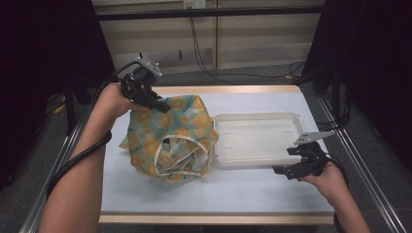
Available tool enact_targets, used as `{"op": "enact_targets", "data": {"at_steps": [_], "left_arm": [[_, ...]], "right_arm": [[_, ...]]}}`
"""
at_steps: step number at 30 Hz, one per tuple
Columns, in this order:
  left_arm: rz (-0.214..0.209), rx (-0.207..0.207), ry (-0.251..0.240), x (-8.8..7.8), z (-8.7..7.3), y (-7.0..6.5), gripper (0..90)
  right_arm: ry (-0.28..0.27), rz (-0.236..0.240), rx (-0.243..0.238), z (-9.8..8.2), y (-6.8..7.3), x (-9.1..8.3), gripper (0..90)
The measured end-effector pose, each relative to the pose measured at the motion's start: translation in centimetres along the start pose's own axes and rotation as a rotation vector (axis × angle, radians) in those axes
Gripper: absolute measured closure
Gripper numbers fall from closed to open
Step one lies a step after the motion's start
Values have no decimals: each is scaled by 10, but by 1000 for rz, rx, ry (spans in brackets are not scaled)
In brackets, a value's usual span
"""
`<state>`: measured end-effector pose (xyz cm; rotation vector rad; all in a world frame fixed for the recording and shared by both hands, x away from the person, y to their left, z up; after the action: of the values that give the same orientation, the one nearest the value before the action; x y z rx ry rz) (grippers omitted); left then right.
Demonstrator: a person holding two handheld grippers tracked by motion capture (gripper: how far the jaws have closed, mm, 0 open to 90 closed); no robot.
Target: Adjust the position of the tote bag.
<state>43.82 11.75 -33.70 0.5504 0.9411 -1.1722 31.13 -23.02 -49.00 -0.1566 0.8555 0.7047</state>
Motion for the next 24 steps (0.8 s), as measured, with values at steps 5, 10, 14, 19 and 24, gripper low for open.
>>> {"op": "enact_targets", "data": {"at_steps": [5,10,14,19,24], "left_arm": [[19,-47,-16,-11,-7,2,407],[40,-67,-29,-19,-16,-6,332],[59,-99,-6,-23,-29,-7,330],[69,-117,-30,-24,-37,-1,407],[55,-73,-16,-18,-39,1,609]], "right_arm": [[11,5,-4,-1,2,5,73],[12,10,-12,3,7,7,73],[9,16,-11,5,9,8,73],[0,16,-13,6,10,7,74],[5,17,5,5,8,6,74]]}}
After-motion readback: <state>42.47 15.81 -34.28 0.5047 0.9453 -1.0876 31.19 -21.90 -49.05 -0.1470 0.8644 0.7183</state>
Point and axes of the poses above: each handheld gripper's, and its own axes: x roughly forward along the jaws, z roughly out of its top, y roughly to its left, the point moved 10 cm from there along x, roughly forward along the jaws, and after that the axes turned 2 degrees about y, right-handed, at the moved point
